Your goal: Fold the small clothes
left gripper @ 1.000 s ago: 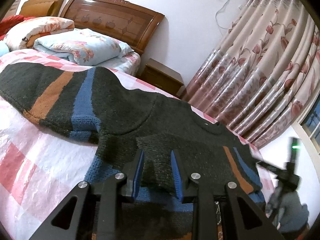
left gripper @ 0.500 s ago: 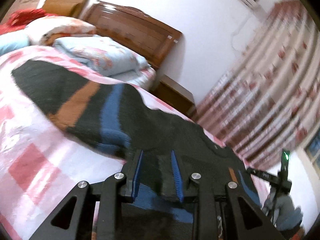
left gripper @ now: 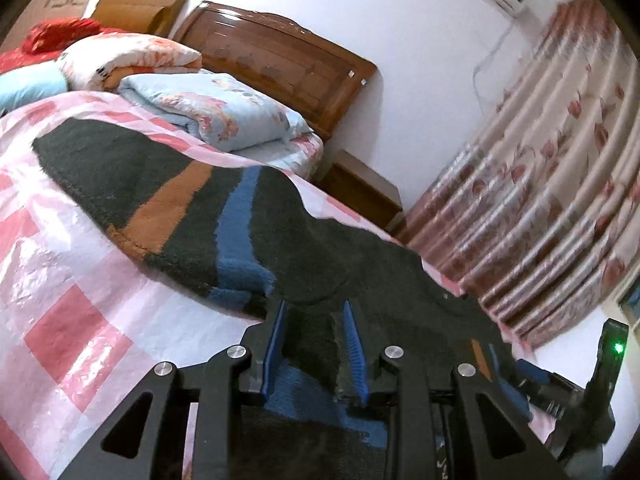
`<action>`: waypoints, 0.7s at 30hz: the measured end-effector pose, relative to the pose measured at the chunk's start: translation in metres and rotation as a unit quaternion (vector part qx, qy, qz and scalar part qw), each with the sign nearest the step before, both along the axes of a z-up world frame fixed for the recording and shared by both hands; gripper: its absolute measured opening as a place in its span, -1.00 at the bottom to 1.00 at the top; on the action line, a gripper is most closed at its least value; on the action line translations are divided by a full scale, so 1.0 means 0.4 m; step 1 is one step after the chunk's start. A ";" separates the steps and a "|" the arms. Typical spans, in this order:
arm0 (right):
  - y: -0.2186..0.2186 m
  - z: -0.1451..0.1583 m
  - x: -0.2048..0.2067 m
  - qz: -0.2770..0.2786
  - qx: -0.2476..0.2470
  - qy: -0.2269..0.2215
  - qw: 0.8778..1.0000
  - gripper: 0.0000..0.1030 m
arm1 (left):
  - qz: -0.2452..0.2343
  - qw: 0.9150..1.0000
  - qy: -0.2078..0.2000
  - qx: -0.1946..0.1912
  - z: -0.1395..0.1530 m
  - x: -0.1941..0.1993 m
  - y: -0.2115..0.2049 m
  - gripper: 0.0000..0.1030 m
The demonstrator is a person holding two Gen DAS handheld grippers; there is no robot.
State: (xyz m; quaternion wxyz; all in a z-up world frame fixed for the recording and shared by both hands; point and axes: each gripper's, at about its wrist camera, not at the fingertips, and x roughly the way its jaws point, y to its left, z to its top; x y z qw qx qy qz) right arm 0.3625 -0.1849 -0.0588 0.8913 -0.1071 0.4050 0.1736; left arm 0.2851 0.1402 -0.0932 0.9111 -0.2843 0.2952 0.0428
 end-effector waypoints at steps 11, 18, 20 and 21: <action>0.313 -0.031 -0.183 0.165 -0.111 -0.056 0.979 1.00 | 0.160 0.983 -0.049 -0.072 -0.007 -0.102 0.145 -0.38; 0.447 -0.097 -0.168 0.206 -0.183 -0.098 0.956 1.00 | 0.151 0.985 -0.042 -0.075 -0.014 -0.092 0.146 -0.35; 0.439 -0.077 -0.126 0.183 -0.111 -0.073 0.974 1.00 | 0.146 0.985 -0.040 -0.079 -0.017 -0.092 0.144 -0.35; 0.398 -0.049 -0.109 0.158 -0.042 -0.061 0.985 1.00 | 0.145 0.985 -0.042 -0.083 -0.018 -0.093 0.146 -0.35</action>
